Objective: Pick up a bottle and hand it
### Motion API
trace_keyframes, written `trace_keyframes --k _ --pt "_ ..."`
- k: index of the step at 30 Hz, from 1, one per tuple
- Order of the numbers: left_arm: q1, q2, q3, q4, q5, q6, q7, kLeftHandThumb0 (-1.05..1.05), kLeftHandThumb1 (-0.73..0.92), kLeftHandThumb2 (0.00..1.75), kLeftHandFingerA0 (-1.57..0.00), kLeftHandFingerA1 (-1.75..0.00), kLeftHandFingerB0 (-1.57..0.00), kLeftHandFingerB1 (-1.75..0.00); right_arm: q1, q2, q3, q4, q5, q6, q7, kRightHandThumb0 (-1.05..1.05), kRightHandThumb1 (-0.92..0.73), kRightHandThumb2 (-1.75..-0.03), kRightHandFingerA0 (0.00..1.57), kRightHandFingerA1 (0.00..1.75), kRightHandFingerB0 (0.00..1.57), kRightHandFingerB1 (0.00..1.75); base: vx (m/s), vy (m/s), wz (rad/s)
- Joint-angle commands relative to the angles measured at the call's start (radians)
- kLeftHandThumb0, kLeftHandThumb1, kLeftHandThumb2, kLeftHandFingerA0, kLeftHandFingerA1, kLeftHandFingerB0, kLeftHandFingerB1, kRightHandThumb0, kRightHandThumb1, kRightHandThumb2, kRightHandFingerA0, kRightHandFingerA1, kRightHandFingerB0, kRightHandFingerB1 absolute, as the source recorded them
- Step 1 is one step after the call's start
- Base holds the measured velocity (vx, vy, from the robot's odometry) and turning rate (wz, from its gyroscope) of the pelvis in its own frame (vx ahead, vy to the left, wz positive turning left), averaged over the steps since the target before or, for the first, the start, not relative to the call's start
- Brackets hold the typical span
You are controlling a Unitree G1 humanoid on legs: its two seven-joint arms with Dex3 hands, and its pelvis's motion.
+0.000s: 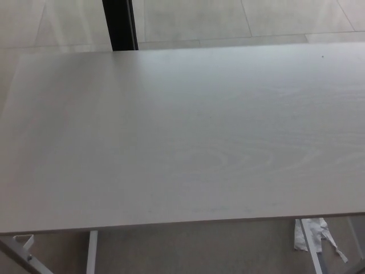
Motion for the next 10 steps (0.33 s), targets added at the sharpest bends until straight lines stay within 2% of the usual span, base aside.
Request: trace_keyframes --k 1,10 --pt "0.012 0.025 0.004 -0.010 -0.046 -0.014 -0.038 -0.72 0.62 0.59 -0.78 -0.53 -0.49 -0.44 0.001 -0.015 -0.009 0.005 0.008 -0.017 0.011 -0.72 -0.59 -0.60 0.52 0.80 0.36 0.64 0.00 0.000 0.00" --pt "0.005 0.038 -0.009 0.000 -0.047 -0.007 -0.038 -0.73 0.61 0.59 -0.77 -0.54 -0.49 -0.44 0.015 -0.011 -0.009 -0.012 0.002 -0.009 -0.002 -0.69 -0.57 -0.62 0.52 0.79 0.37 0.64 0.00 0.000 0.00"
